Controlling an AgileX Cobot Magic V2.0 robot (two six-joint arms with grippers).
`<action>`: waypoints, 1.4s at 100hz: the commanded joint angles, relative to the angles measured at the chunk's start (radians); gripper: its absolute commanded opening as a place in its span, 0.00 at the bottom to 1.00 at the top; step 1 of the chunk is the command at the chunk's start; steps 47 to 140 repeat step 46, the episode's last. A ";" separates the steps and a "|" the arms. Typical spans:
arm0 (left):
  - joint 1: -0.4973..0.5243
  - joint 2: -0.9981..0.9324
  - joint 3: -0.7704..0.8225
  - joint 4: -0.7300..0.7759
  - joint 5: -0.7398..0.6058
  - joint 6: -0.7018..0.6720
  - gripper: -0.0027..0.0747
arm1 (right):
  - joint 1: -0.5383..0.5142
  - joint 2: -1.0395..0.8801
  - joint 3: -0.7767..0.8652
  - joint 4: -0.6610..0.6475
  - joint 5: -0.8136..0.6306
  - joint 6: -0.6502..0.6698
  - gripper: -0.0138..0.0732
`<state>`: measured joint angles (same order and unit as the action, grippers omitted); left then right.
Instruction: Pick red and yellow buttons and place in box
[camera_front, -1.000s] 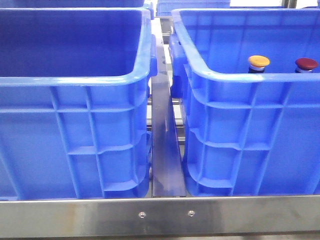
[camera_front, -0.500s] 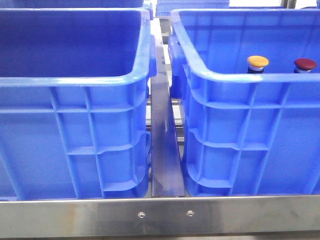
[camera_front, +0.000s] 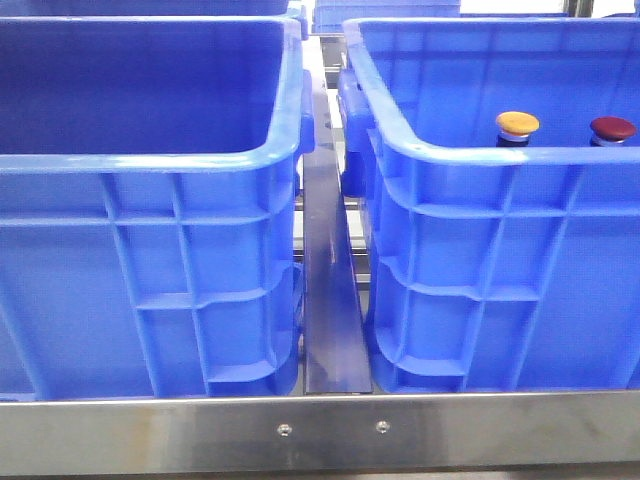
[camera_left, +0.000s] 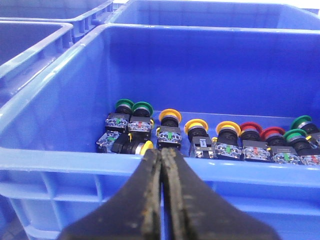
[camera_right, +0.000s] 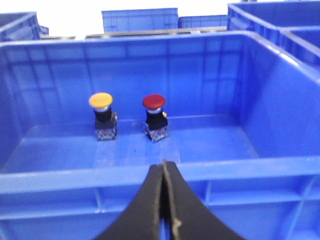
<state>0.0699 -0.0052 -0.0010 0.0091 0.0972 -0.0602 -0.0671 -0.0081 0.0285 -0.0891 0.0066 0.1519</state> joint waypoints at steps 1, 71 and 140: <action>-0.006 -0.030 0.020 -0.009 -0.072 0.002 0.01 | -0.005 -0.023 0.006 -0.008 -0.080 0.005 0.04; -0.006 -0.030 0.020 -0.009 -0.072 0.002 0.01 | -0.005 -0.023 0.006 -0.008 -0.070 0.005 0.04; -0.006 -0.030 0.020 -0.009 -0.072 0.002 0.01 | -0.005 -0.023 0.006 -0.008 -0.070 0.005 0.04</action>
